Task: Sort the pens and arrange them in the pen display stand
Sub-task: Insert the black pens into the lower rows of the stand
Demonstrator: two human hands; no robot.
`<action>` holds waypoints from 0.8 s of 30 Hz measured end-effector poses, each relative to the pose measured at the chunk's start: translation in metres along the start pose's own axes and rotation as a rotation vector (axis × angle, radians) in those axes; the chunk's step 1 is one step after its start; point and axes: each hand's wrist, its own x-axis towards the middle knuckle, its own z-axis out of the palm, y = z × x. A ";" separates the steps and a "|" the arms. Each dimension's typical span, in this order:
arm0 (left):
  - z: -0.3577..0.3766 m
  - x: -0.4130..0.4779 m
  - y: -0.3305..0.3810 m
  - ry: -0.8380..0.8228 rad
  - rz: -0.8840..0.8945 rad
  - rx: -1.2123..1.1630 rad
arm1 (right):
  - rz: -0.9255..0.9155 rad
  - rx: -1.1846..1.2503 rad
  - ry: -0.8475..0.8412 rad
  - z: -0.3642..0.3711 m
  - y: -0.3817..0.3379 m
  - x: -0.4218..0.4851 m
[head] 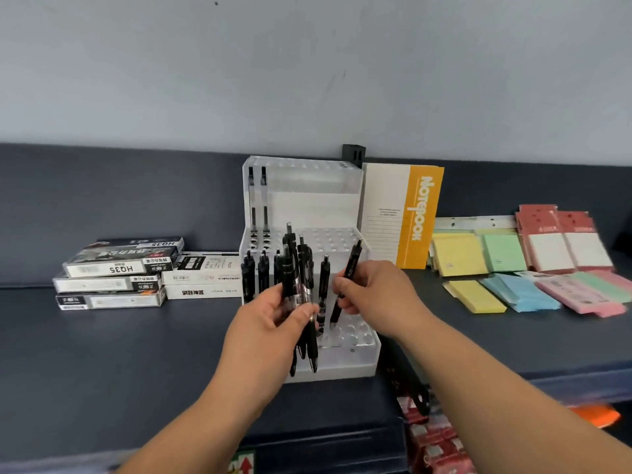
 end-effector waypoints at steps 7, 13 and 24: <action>0.006 0.002 -0.006 0.063 -0.046 0.094 | -0.113 -0.090 -0.095 0.005 0.008 0.000; 0.009 0.001 -0.004 0.068 -0.047 0.077 | -0.156 -0.077 -0.076 -0.001 0.009 0.003; 0.009 -0.004 0.002 -0.001 -0.003 0.002 | -0.128 -0.182 -0.116 -0.010 0.007 -0.002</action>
